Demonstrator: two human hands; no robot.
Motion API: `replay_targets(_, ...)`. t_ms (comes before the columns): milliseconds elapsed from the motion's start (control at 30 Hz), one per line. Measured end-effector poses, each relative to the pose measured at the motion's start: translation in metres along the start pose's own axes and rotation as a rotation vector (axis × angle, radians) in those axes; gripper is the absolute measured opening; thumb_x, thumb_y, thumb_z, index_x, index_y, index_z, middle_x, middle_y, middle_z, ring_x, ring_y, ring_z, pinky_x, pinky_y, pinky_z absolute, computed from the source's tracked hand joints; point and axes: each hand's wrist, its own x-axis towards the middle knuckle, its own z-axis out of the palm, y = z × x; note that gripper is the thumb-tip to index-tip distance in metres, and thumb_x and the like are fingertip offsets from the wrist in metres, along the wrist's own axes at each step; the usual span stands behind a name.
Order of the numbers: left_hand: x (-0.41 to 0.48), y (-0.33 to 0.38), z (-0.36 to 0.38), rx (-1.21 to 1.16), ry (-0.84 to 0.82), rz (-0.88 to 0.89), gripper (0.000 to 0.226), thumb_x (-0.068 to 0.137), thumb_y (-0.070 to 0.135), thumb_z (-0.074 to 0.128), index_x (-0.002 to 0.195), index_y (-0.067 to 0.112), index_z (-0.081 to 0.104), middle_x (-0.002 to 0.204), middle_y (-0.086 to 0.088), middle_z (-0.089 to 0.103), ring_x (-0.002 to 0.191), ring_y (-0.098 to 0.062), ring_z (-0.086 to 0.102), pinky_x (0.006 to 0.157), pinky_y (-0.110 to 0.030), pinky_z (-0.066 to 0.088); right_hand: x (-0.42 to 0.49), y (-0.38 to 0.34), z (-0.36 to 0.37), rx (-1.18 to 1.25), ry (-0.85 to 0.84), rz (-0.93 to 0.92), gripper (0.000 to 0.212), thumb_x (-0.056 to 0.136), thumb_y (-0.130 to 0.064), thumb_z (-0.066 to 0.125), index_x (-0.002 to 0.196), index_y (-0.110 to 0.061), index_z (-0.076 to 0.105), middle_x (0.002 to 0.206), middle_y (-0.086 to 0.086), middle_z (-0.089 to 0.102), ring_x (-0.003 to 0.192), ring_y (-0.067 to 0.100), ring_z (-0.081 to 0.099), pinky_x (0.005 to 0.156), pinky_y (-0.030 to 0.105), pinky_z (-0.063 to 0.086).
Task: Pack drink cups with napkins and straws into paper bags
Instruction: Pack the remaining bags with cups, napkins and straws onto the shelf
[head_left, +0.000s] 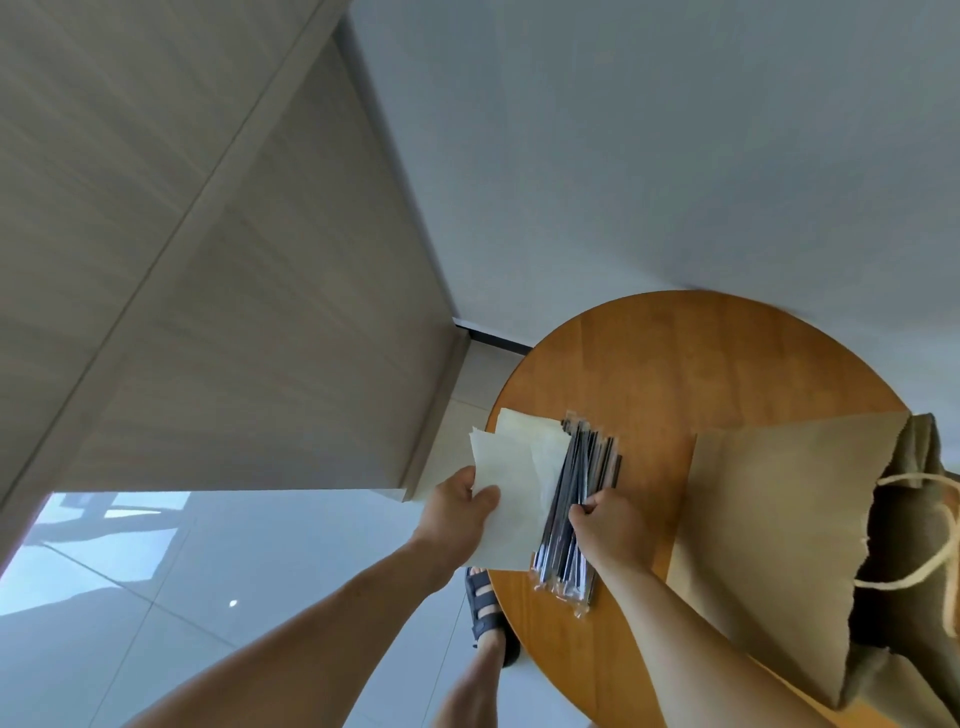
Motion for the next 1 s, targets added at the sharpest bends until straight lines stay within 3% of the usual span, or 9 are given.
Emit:
replay_targets(133,-0.004,0.004,0.002,0.01,0.005,-0.002,0.008,0.099,0.033,0.051,0.099,0.035,0.058,0.095,0.012,0.065,0.083,-0.012,0.064,0.052,-0.013,0.048,-0.006,0.001,-0.012,0.099,-0.008,0.019,0.029,0.089,-0.024,0.063,0.062,-0.012,0.063,0.044,-0.002,0.053,0.037,0.01,0.047,0.038,0.02,0.035)
replay_targets(233,-0.012,0.013,0.002,0.003,-0.011,0.016,0.012,0.099,0.03,0.049,0.1,0.03,0.06,0.094,0.007,0.065,0.081,-0.012,0.064,0.049,-0.013,0.048,-0.024,-0.007,-0.033,0.248,0.008,-0.004,0.02,0.09,-0.024,0.064,0.072,-0.015,0.061,0.057,0.001,0.059,0.051,0.017,0.057,0.049,0.029,0.045)
replay_targets(300,-0.019,0.025,0.002,-0.006,-0.027,0.034,0.02,0.099,0.027,0.048,0.104,0.015,0.063,0.097,-0.005,0.067,0.078,-0.013,0.062,0.049,-0.014,0.047,-0.04,-0.018,-0.055,0.451,0.004,-0.038,0.014,0.09,-0.019,0.067,0.077,-0.015,0.065,0.066,0.005,0.064,0.063,0.021,0.062,0.06,0.035,0.051)
replay_targets(367,-0.029,0.041,0.003,-0.005,-0.043,0.059,0.026,0.098,0.025,0.049,0.109,0.006,0.063,0.103,-0.015,0.066,0.078,-0.016,0.062,0.056,-0.019,0.049,-0.058,-0.031,-0.081,0.623,-0.022,-0.079,0.006,0.089,-0.016,0.07,0.083,-0.013,0.069,0.073,0.006,0.068,0.065,0.017,0.063,0.06,0.03,0.052)
replay_targets(500,-0.056,0.081,0.006,-0.068,-0.076,0.139,0.019,0.096,0.018,0.05,0.102,0.012,0.067,0.098,-0.012,0.07,0.083,-0.023,0.066,0.07,-0.033,0.055,-0.09,-0.056,-0.128,0.812,-0.094,-0.141,0.007,0.087,-0.011,0.073,0.088,-0.004,0.071,0.078,0.016,0.071,0.057,0.015,0.06,0.057,0.027,0.049)
replay_targets(633,-0.083,0.112,0.007,-0.188,-0.185,0.237,0.027,0.094,0.01,0.049,0.109,0.021,0.069,0.103,-0.007,0.073,0.095,-0.03,0.069,0.087,-0.047,0.058,-0.111,-0.071,-0.159,0.834,-0.065,-0.191,0.012,0.089,-0.011,0.072,0.087,0.001,0.071,0.079,0.02,0.07,0.055,0.02,0.059,0.056,0.029,0.047)
replay_targets(833,-0.115,0.129,0.011,-0.323,-0.267,0.275,0.029,0.09,0.007,0.05,0.113,0.008,0.068,0.106,-0.018,0.071,0.1,-0.039,0.067,0.082,-0.048,0.057,-0.13,-0.074,-0.191,0.784,0.006,-0.24,0.011,0.085,-0.018,0.077,0.078,-0.01,0.074,0.072,0.005,0.072,0.055,0.016,0.062,0.059,0.027,0.052)
replay_targets(933,-0.127,0.135,0.014,-0.379,-0.31,0.316,0.028,0.092,0.018,0.059,0.117,0.005,0.065,0.11,-0.02,0.07,0.103,-0.04,0.067,0.091,-0.057,0.054,-0.14,-0.071,-0.203,0.692,0.012,-0.259,0.018,0.082,-0.031,0.08,0.076,-0.016,0.072,0.069,-0.001,0.071,0.055,0.008,0.062,0.055,0.019,0.048)
replay_targets(1000,-0.136,0.143,0.016,-0.419,-0.356,0.361,0.027,0.093,0.021,0.063,0.118,0.011,0.067,0.111,-0.013,0.072,0.102,-0.033,0.07,0.088,-0.052,0.057,-0.146,-0.069,-0.21,0.629,0.08,-0.257,0.029,0.076,-0.046,0.081,0.079,-0.02,0.069,0.072,-0.004,0.07,0.062,0.007,0.063,0.058,0.021,0.048)
